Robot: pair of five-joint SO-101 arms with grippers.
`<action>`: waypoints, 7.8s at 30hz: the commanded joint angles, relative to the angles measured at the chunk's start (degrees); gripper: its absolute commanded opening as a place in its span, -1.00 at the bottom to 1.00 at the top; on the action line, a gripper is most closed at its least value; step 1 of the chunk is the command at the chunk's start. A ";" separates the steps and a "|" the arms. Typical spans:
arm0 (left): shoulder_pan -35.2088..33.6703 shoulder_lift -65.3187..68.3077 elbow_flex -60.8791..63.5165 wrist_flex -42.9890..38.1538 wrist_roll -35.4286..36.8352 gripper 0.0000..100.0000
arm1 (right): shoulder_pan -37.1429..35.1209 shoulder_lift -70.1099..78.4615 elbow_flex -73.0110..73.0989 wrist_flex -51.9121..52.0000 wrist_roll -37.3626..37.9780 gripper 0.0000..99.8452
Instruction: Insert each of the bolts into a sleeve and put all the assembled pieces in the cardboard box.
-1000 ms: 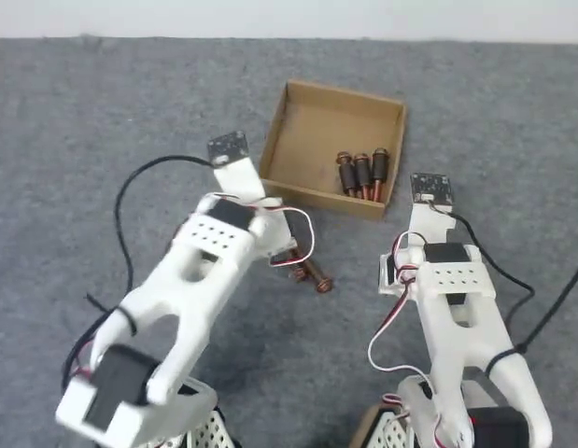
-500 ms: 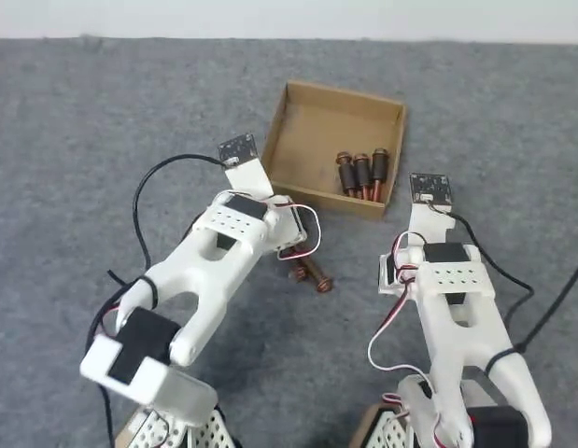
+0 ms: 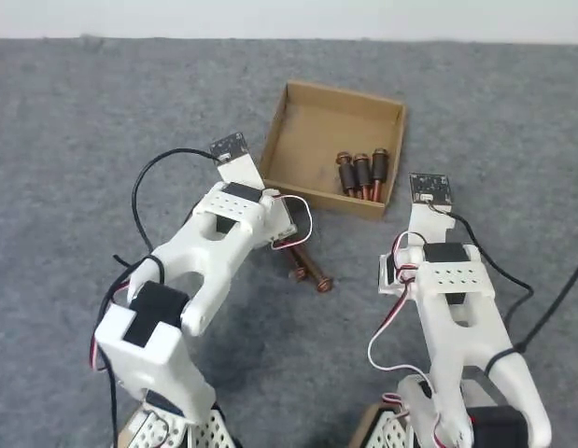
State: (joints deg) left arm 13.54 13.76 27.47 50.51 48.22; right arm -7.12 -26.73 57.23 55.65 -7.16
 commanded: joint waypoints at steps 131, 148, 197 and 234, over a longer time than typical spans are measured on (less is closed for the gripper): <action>2.55 -20.66 22.73 12.13 -32.53 -0.97 | 0.40 -1.19 -0.44 -0.75 0.70 -0.99; -7.03 -15.38 11.47 2.46 -23.82 -0.97 | 0.40 -1.19 -0.44 -0.75 0.88 -0.99; -4.57 -7.12 5.58 0.88 -1.76 -0.82 | 0.48 -1.19 -0.44 -0.75 0.97 -0.99; -8.00 -4.13 2.24 0.97 -8.44 -0.97 | 0.40 -1.19 -0.44 -0.48 0.97 -0.99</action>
State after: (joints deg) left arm 8.00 9.71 32.75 51.03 39.43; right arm -7.12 -26.73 57.23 55.65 -7.08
